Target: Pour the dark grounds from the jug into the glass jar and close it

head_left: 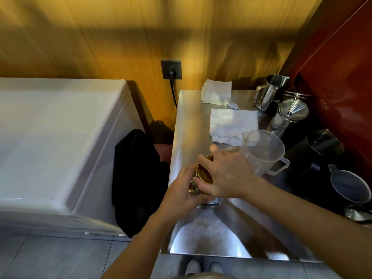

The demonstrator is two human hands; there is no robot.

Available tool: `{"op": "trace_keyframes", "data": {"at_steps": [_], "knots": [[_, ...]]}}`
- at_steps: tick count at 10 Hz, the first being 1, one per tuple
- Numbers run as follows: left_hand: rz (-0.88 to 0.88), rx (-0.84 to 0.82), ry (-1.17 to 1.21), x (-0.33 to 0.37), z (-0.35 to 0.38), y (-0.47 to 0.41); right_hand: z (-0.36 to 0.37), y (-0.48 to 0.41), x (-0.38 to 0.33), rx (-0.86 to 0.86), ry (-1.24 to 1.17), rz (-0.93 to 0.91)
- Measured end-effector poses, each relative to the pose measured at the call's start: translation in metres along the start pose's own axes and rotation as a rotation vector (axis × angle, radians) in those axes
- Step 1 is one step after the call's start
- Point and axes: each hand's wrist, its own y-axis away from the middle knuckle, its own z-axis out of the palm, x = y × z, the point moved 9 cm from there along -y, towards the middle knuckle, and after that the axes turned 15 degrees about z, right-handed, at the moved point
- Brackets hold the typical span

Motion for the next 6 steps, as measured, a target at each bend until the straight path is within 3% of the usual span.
{"op": "trace_keyframes", "data": {"at_steps": [3,4,5,6], "knots": [[-0.049,-0.030,-0.006,0.001,-0.004,-0.001,-0.005,0.004,0.004,0.053,0.003,0.081],[-0.033,-0.148,-0.162,0.004,-0.007,-0.008,-0.003,0.008,0.005,0.026,0.004,0.084],[-0.062,-0.334,-0.016,0.010,-0.007,-0.012,-0.010,0.004,0.013,-0.021,-0.109,0.122],[-0.137,-0.392,0.150,0.020,-0.020,-0.015,-0.022,-0.002,0.025,-0.001,-0.194,0.107]]}}
